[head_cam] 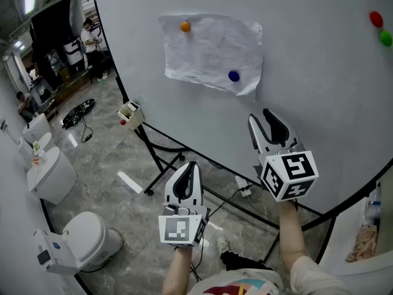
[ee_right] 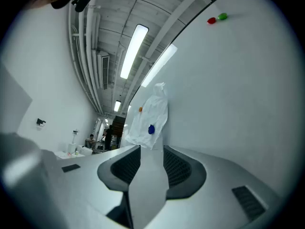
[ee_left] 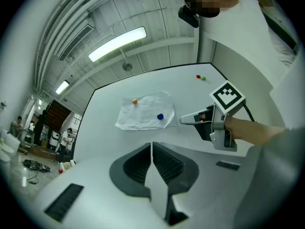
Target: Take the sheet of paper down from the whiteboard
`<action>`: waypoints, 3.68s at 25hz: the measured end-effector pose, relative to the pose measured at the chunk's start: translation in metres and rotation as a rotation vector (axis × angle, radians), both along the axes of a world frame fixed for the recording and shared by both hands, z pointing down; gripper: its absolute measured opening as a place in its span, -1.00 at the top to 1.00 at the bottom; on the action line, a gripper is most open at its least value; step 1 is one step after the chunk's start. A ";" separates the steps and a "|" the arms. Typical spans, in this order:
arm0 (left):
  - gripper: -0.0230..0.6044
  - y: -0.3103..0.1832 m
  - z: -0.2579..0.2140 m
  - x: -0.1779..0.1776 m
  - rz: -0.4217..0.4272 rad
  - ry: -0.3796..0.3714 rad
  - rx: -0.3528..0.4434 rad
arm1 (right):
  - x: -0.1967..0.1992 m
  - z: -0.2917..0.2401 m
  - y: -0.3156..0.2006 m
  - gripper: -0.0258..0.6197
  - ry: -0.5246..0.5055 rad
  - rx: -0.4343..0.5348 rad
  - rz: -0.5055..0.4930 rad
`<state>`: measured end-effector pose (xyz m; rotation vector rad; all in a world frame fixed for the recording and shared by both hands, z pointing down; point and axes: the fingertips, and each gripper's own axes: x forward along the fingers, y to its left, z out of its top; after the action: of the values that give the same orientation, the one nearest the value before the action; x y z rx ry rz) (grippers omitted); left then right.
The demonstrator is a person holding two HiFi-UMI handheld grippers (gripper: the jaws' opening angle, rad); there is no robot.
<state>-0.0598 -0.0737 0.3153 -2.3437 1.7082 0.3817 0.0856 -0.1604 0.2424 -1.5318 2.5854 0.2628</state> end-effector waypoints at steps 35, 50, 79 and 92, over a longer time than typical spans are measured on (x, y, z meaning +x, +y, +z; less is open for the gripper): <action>0.41 -0.143 -0.122 0.075 0.522 -0.180 0.212 | -0.022 -0.018 -0.062 0.87 -0.127 0.093 0.078; 0.32 -0.160 -0.129 0.105 0.381 -0.479 0.195 | -0.022 -0.018 -0.059 0.87 -0.150 0.080 0.041; 0.39 -0.219 -0.055 0.014 0.285 -0.138 0.071 | -0.022 -0.014 -0.061 0.87 -0.123 0.060 0.048; 0.12 -0.183 -0.126 -0.027 0.243 -0.018 0.197 | -0.023 -0.014 -0.061 0.87 -0.130 0.059 0.025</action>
<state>-0.0866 -0.2567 0.1896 -2.4023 1.3135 0.5411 0.0628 -0.2213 0.2286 -1.5094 2.4389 0.2322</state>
